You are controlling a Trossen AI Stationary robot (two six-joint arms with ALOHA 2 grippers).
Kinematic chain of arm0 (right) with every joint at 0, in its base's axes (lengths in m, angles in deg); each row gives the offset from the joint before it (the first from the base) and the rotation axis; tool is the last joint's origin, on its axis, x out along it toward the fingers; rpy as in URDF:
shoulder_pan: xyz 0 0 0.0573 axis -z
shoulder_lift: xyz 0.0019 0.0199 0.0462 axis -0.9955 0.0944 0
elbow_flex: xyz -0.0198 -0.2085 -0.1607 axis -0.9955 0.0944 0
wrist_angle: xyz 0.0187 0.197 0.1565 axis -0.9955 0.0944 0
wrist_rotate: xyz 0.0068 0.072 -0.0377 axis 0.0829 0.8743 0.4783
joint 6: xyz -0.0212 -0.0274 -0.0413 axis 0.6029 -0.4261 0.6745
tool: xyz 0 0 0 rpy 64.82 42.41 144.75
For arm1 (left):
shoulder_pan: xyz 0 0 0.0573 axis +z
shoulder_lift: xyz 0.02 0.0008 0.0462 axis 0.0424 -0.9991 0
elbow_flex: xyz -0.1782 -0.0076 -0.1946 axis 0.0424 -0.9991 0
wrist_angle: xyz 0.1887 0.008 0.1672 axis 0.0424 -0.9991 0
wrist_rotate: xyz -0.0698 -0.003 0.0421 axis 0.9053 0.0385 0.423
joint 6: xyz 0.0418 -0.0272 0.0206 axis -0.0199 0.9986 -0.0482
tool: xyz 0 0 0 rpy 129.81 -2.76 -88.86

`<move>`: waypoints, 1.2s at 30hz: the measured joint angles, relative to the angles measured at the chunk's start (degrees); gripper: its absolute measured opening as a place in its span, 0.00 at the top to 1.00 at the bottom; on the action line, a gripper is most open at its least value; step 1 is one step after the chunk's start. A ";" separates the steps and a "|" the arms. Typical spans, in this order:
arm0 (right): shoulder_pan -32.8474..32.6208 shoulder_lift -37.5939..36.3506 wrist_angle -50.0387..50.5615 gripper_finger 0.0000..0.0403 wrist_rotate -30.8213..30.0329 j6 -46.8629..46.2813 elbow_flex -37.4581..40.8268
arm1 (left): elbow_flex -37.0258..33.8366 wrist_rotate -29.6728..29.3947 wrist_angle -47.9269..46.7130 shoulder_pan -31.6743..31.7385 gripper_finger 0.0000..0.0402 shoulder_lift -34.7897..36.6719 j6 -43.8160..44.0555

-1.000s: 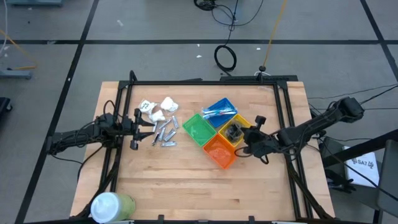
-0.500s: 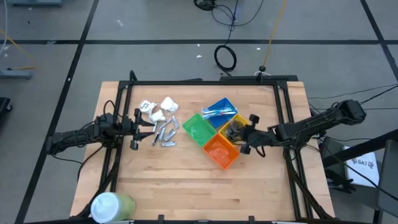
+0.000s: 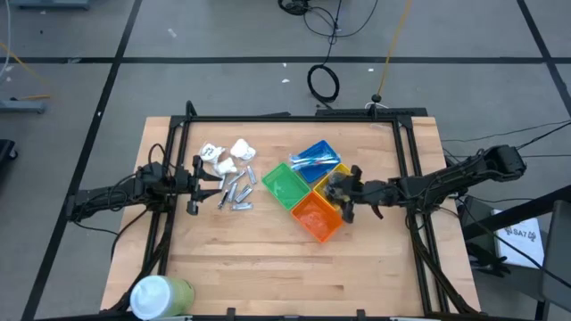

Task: Pick & Place Travel size toiletries
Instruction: Put the black hairbrush into the yellow bin

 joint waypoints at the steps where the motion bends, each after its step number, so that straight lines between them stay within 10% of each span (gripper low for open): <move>1: 0.15 0.00 -1.73 0.50 2.66 0.64 0.18 | 0.01 0.00 0.01 -0.02 0.60 0.00 0.01; 10: -0.43 -5.58 9.88 0.52 6.20 3.47 -1.11 | 0.00 0.00 0.01 -0.02 0.60 0.00 0.01; 20: -1.11 -9.17 42.30 0.67 -8.65 -9.19 -6.83 | 0.00 0.00 -0.02 -0.02 0.60 0.00 -0.01; 36: 0.05 3.13 23.85 0.77 0.68 0.40 -6.87 | 0.00 0.00 -0.02 -0.02 0.60 0.00 -0.01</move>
